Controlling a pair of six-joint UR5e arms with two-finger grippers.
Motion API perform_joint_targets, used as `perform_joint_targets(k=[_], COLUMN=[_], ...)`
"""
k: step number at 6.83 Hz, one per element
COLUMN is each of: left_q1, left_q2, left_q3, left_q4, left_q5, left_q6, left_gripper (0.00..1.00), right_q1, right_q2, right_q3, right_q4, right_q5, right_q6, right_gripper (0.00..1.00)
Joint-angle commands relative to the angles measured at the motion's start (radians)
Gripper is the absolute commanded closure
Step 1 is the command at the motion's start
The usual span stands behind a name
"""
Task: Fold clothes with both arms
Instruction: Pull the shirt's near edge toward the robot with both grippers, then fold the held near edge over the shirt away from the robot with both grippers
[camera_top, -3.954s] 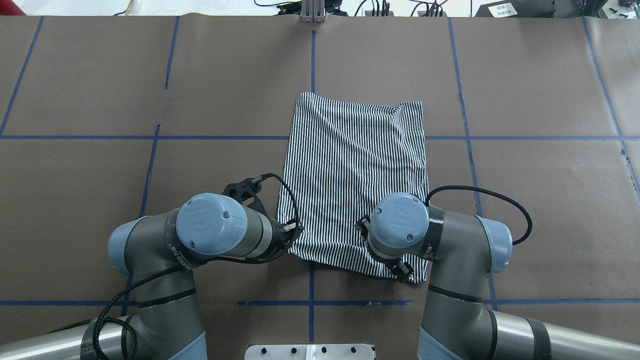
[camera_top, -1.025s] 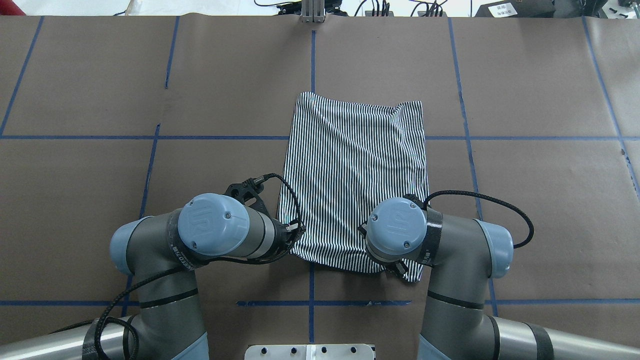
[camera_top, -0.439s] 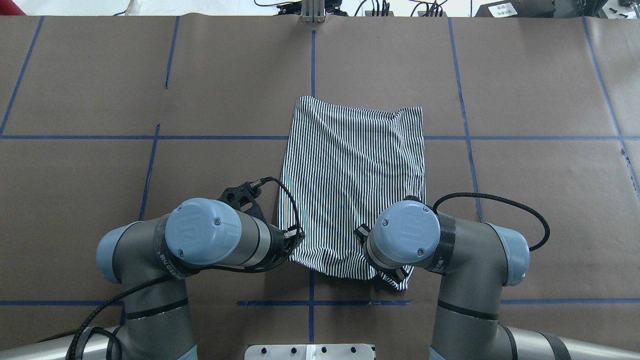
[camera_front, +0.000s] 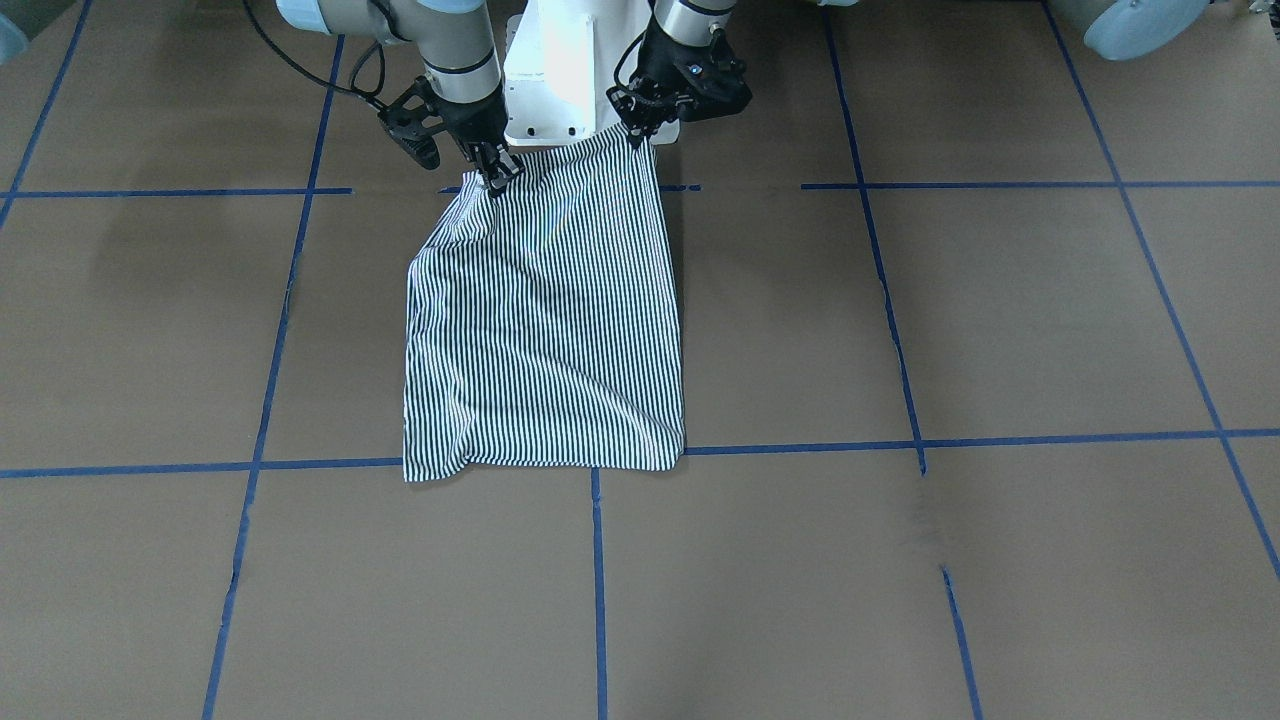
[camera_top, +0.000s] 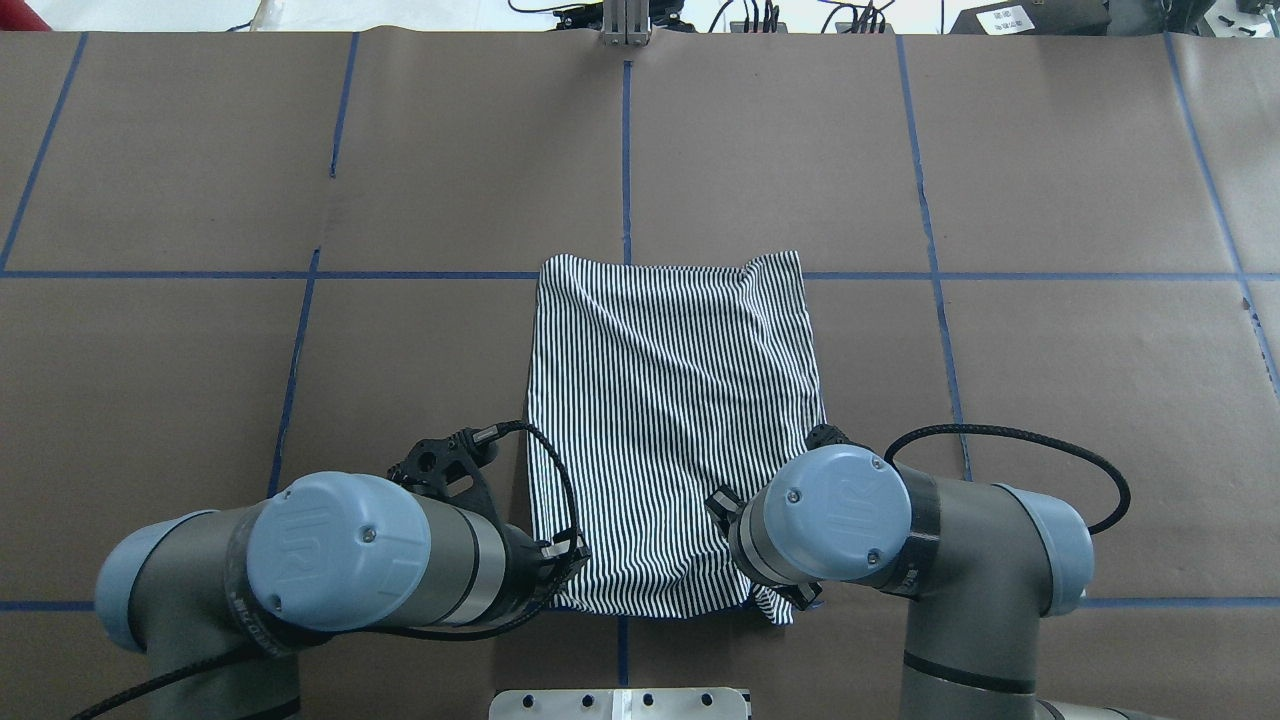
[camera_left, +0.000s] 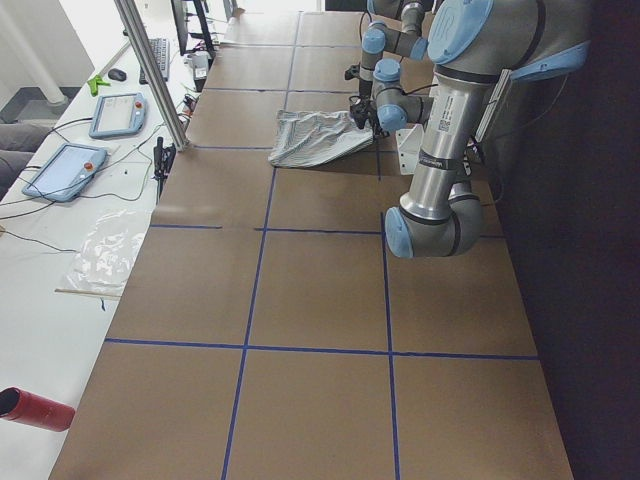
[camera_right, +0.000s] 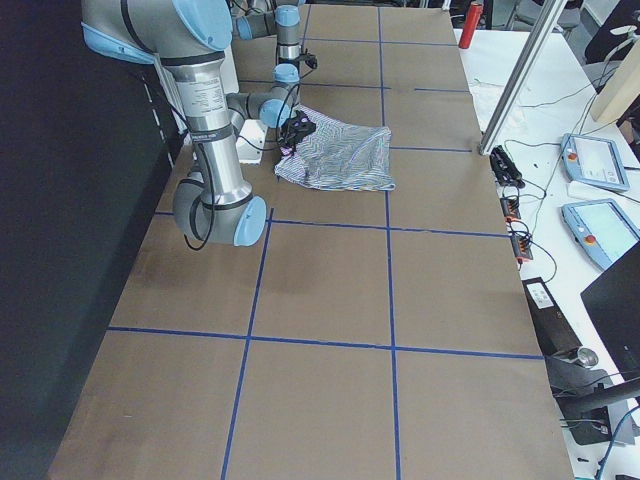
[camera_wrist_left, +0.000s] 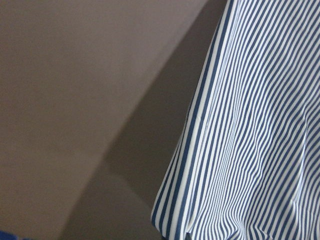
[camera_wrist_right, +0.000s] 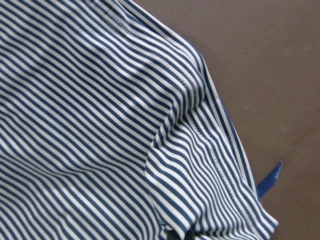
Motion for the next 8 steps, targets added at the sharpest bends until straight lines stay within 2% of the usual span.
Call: perform_joint_targets(k=[1,2,4,5,6,7,8], left_q1=[0.022,0.019,-0.088,-0.134,-0.186,-0.247,-0.327], left_q2=[-0.003,-0.006,-0.032,-0.043,-0.069,-0.128,-0.165], left_q3=[-0.021,-0.012,0.013,0.056,0.126,0.245,0.36], left_q4=[0.021,0.019,-0.002,-0.053,-0.108,-0.158,-0.218], left_q5=[-0.003,0.001,0.003,0.003,0.003,0.002,0.0], left_q6=[-0.004,-0.003,-0.021,-0.023,-0.024,-0.021,-0.018], left_gripper=[1.0,1.0,1.0,1.0,1.0,1.0,1.0], right_q1=[-0.014,0.008,0.023,0.058,0.144,0.258,0.338], right_q2=[-0.001,0.0,0.011,0.04,0.101,0.191,0.309], right_q3=[0.017,0.008,-0.016,-0.042,-0.073,-0.164,-0.375], right_q4=[0.004,0.01,0.013,0.015,0.013,0.012,0.037], right_q5=[0.0,-0.001,-0.033,-0.035,-0.029,-0.006,-0.001], right_q6=[-0.012,-0.021,-0.079,-0.101,-0.153,-0.267,-0.403], right_gripper=[1.0,1.0,1.0,1.0,1.0,1.0,1.0])
